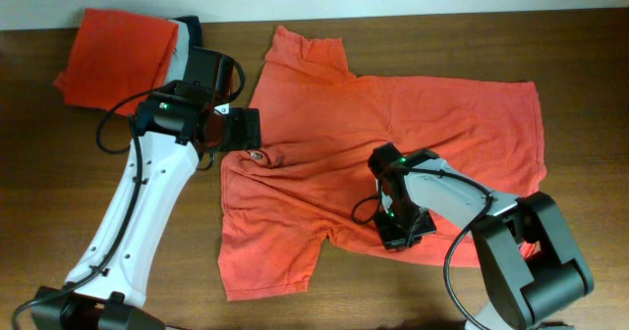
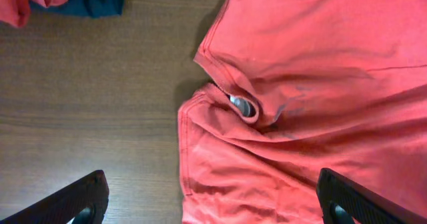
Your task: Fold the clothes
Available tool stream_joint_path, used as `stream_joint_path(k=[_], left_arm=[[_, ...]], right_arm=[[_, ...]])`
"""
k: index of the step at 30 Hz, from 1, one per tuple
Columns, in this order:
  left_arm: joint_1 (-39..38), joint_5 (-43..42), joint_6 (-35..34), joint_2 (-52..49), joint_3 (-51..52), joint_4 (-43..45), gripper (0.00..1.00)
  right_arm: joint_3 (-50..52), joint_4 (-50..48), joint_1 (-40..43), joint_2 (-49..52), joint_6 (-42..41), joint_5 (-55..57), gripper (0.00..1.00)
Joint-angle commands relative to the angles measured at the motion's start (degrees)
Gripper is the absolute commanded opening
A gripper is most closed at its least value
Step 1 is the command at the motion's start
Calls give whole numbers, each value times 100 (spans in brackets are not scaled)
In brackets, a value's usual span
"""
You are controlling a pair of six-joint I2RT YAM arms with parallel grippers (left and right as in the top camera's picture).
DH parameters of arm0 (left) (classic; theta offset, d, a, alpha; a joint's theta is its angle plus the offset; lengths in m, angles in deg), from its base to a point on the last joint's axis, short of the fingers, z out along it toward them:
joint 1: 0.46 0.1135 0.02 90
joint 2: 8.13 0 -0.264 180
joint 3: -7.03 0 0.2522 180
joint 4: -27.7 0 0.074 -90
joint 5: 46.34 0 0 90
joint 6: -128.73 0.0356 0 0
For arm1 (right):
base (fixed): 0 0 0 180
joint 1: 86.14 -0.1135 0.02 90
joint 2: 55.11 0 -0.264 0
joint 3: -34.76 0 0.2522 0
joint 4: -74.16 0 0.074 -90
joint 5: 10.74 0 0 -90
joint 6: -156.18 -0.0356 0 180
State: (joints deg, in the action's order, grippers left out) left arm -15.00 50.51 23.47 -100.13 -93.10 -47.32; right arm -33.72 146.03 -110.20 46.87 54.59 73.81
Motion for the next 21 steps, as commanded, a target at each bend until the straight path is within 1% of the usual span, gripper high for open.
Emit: stream_joint_path(k=[1, 4, 7, 12, 14, 18, 21], left_arm=[[9, -61, -59, -9, 243, -85, 99], [9, -66, -179, -9, 424, -175, 99], [9, -278, -208, -9, 612, -282, 99], [9, -481, -208, -9, 669, -616, 99], [9, -577, -205, -9, 673, -905, 99], [9, -1056, -179, -11, 723, -1200, 99], [9, -1305, -136, -11, 962, -1191, 99]], right_arm=[[181, 179, -26, 138, -140, 9, 4], [302, 264, -26, 138, -142, 4, 4], [409, 267, -26, 138, -140, -13, 4], [122, 352, -24, 2, -142, -13, 5], [-367, 654, -22, -164, -136, -7, 17], [-1169, 1165, 52, -468, -140, 87, 20], [-1423, 1362, 372, -741, -269, 164, 21]])
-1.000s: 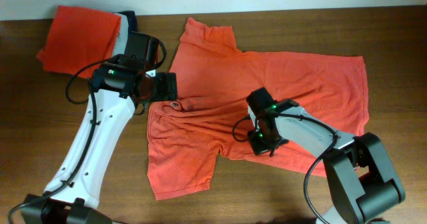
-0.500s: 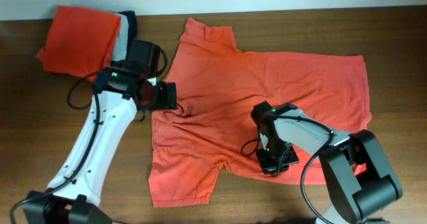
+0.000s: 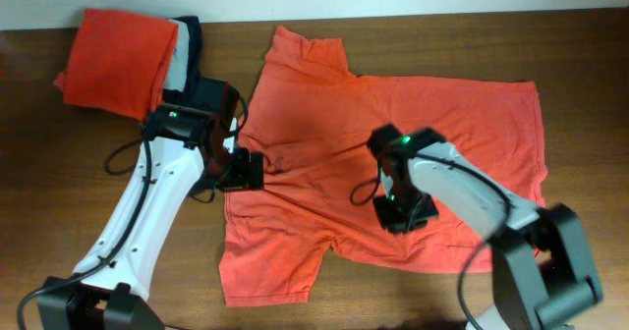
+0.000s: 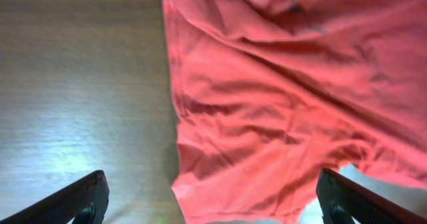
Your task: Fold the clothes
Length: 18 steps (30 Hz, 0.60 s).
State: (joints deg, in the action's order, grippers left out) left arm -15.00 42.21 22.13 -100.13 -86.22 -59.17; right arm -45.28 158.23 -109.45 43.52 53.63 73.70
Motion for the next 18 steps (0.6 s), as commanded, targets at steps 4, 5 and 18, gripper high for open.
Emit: stream_joint_path(k=[4, 5, 18], left_arm=[[9, -763, 81, -11, 975, 356, 99], [9, -789, 79, -11, 1113, 507, 99], [9, -1115, 79, -13, 1248, 1401, 99]], right_arm=[[-258, 396, 1318, -938, -369, 175, 21], [-249, 455, 1561, -1038, -411, 177, 21], [1200, -173, 5829, -1860, -448, 107, 20]])
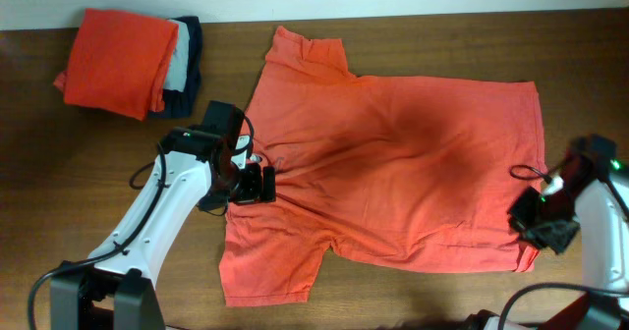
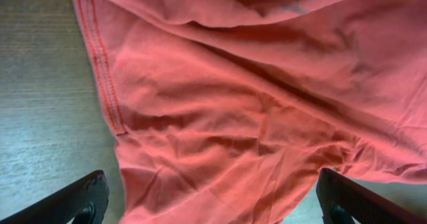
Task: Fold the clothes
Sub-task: 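Grasp the shirt's front-left hem corner with the left gripper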
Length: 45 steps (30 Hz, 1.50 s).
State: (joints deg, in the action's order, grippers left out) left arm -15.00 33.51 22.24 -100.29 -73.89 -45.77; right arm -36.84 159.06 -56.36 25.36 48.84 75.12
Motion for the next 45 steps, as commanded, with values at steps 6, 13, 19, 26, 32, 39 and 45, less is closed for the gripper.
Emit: stream_joint_path(k=[6, 13, 19, 26, 32, 39, 45], left_arm=[[-4, -702, 70, 2, 131, -190, 99], [-2, -702, 68, 2, 848, -332, 99], [-2, -584, 72, 2, 1204, -634, 99], [-2, 57, 70, 2, 1285, -914, 99], [9, 55, 74, 2, 1683, -632, 99], [9, 31, 68, 2, 2280, 79, 99], [9, -59, 68, 2, 2369, 48, 81]], right_arm=[[498, -350, 850, -46, 31, -155, 20], [498, -350, 850, -44, 35, -299, 20], [498, -350, 850, -46, 35, -387, 20], [498, -367, 850, -46, 35, -433, 20], [498, -374, 850, -46, 37, -474, 20], [498, -393, 850, -44, 39, -538, 20], [498, -396, 850, -44, 39, -538, 20]])
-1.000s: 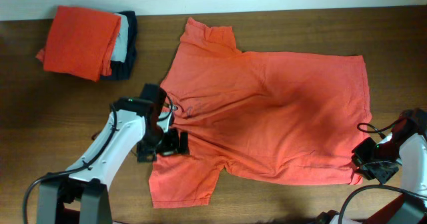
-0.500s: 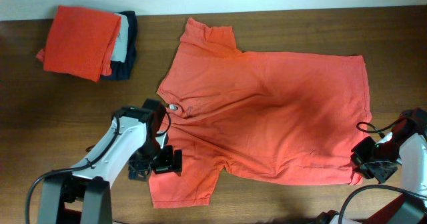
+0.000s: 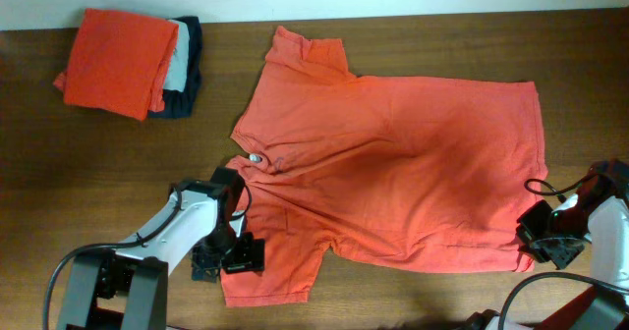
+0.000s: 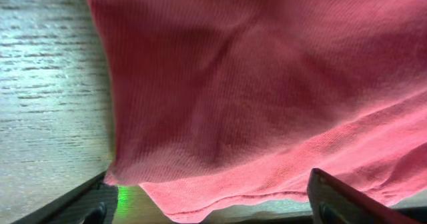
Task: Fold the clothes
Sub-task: 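Grasp the shirt's front-left hem corner with the left gripper, then grasp the shirt's front-right hem corner with the right gripper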
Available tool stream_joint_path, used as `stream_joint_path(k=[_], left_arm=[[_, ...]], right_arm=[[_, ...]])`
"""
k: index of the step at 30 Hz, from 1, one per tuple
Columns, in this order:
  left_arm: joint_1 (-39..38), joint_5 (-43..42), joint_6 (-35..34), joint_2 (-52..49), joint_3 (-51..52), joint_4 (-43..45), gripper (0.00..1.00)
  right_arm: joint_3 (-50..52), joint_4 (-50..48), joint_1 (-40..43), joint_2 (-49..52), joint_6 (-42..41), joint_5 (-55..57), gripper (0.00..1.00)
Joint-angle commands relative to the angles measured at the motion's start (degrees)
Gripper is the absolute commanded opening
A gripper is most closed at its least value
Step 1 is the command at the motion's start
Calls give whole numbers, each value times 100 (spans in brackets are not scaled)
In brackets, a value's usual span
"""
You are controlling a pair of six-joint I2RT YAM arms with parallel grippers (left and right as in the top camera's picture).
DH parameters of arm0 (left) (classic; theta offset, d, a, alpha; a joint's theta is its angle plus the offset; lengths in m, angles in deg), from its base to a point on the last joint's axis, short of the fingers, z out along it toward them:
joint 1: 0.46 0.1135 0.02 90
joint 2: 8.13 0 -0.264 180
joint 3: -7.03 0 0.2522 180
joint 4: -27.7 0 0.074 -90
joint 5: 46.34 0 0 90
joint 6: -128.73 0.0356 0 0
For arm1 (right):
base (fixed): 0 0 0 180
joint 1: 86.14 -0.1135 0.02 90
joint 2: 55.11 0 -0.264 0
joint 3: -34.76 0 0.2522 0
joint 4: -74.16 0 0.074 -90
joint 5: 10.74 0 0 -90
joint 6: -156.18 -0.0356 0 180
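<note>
An orange T-shirt (image 3: 403, 153) lies spread on the wooden table, collar (image 3: 256, 159) to the left and hem to the right. My left gripper (image 3: 228, 255) sits low at the outer edge of the near sleeve (image 3: 275, 266). In the left wrist view that sleeve's cloth (image 4: 253, 84) fills the frame, and my left gripper (image 4: 213, 211) is open wide with the sleeve's hem edge between its fingertips (image 4: 83, 204). My right gripper (image 3: 552, 242) is at the shirt's near right hem corner; whether it is open or shut does not show.
A stack of folded clothes (image 3: 123, 50), orange on top with grey and dark blue beneath, lies at the far left corner. Bare wood (image 3: 98, 173) lies left of the shirt. The table's near edge runs close below both grippers.
My left gripper has moved from beside the collar down to the near sleeve's outer edge, and the cloth now looms closer in its view. The right gripper has shifted slightly nearer at the hem corner.
My left gripper was open beside the collar while the right gripper rested on the shirt's middle near the lower edge. Then the left was a little lower. Then the right gripper stood at the right hem corner. Now the left is at the near sleeve.
</note>
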State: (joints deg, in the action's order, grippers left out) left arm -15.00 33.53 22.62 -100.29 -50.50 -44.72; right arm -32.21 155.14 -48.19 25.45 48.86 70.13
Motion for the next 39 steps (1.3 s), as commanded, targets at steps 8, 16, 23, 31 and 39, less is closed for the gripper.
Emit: stream_joint_path(k=[8, 16, 23, 31, 39], left_arm=[[7, -321, 33, 2, 35, -243, 21], [9, -361, 116, 2, 35, -197, 1], [9, -363, 144, 2, 35, -111, 0], [9, -367, 164, 2, 35, 70, 1], [9, -404, 254, 2, 35, 120, 1]], right_arm=[[33, -109, 39, -55, 37, 317, 19], [28, -61, 39, -55, -1198, 1694, 19], [31, -72, 37, -55, -1965, 2315, 26], [380, -348, 37, -52, -1956, 2352, 86], [1283, -1440, 37, -52, -1453, 2190, 88]])
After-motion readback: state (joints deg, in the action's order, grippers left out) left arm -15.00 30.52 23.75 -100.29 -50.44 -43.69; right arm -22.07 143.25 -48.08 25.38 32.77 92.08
